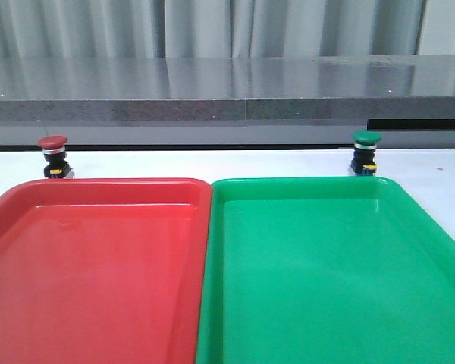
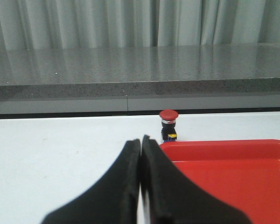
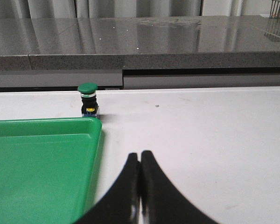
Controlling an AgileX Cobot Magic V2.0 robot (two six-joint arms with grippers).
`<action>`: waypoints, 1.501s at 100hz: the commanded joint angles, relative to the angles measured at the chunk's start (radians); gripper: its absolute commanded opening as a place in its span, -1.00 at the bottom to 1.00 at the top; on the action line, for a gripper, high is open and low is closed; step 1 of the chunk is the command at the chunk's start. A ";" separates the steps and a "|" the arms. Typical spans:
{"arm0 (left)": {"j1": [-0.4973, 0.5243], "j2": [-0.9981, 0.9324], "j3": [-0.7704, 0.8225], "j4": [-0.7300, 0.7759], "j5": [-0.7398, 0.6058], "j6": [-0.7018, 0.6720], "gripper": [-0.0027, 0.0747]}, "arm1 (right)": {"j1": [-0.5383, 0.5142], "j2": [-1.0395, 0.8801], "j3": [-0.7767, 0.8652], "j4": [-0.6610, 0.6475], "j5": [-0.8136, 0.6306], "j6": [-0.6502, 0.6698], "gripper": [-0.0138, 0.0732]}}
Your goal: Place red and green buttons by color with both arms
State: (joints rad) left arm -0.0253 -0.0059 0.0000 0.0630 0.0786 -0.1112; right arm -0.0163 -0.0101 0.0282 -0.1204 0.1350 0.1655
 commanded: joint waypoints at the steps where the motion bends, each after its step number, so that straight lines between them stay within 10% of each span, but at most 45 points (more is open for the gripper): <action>1: -0.001 -0.031 0.026 -0.001 -0.079 -0.002 -0.98 | -0.006 -0.015 -0.016 -0.001 -0.079 -0.005 -0.84; 39: -0.001 -0.031 0.008 -0.020 -0.079 -0.002 -0.98 | -0.006 -0.015 -0.016 -0.001 -0.079 -0.005 -0.84; 113: -0.001 0.524 -0.678 -0.108 0.614 -0.004 -0.98 | -0.006 -0.015 -0.016 -0.001 -0.079 -0.005 -0.84; 150: -0.001 0.683 -0.761 -0.108 0.644 -0.004 -0.97 | -0.006 -0.015 -0.016 -0.001 -0.079 -0.005 -0.84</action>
State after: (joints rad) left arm -0.0253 0.6631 -0.7251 -0.0365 0.7804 -0.1112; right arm -0.0163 -0.0101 0.0282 -0.1204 0.1350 0.1655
